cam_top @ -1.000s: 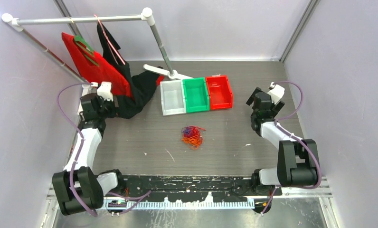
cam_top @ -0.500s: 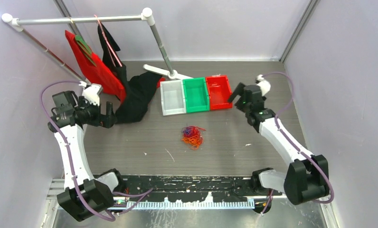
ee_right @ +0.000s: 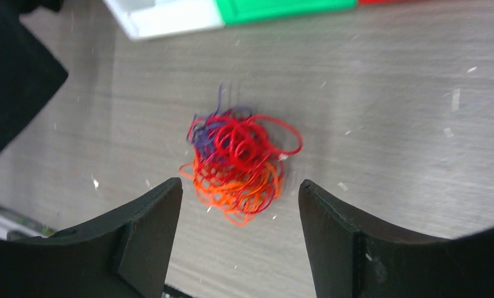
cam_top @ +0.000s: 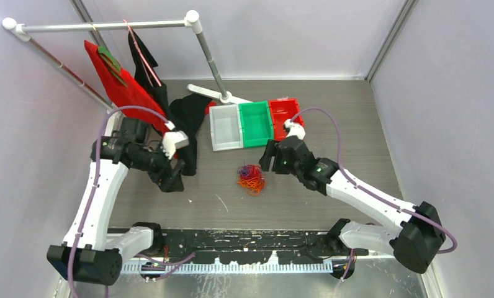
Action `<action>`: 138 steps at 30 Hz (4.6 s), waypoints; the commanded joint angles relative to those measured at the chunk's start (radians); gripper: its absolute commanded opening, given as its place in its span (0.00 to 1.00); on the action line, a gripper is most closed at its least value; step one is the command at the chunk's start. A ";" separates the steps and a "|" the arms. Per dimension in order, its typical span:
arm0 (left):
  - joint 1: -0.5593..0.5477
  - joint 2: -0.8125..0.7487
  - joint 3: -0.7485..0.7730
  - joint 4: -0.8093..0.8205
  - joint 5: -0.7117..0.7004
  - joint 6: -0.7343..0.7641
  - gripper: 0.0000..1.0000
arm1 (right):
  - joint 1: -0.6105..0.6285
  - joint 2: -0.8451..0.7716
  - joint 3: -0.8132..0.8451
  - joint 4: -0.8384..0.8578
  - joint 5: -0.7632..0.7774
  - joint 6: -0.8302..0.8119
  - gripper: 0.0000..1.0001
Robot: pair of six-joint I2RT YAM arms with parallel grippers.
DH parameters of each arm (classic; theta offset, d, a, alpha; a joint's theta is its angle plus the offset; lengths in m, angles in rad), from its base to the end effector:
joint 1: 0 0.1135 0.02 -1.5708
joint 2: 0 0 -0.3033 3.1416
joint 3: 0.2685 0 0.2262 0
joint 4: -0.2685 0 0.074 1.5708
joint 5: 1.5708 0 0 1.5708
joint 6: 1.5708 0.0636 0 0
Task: Untangle the cables
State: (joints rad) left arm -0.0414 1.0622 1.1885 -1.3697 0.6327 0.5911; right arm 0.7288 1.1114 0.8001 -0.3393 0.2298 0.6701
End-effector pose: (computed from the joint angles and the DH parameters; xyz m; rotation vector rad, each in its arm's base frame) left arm 0.1197 -0.0426 0.3468 0.9337 2.4054 -0.6962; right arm 0.1735 0.1355 0.2933 0.0626 2.2507 0.5187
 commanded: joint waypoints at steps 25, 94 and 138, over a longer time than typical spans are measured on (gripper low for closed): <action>-0.499 0.570 0.206 0.426 -0.089 -0.238 0.69 | 0.036 0.334 0.103 0.044 -0.035 0.186 0.50; -0.586 0.728 0.230 0.495 -0.045 -0.265 0.33 | -0.124 0.476 0.318 -0.212 -0.332 -0.436 0.68; -0.555 0.486 0.235 0.441 0.084 -0.335 0.48 | -0.121 0.196 0.234 0.040 -0.835 -0.071 0.01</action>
State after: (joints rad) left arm -0.5999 1.6215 1.4097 -0.9508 0.6334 0.3008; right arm 0.6067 1.3354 1.0359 -0.4370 -0.5232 0.4938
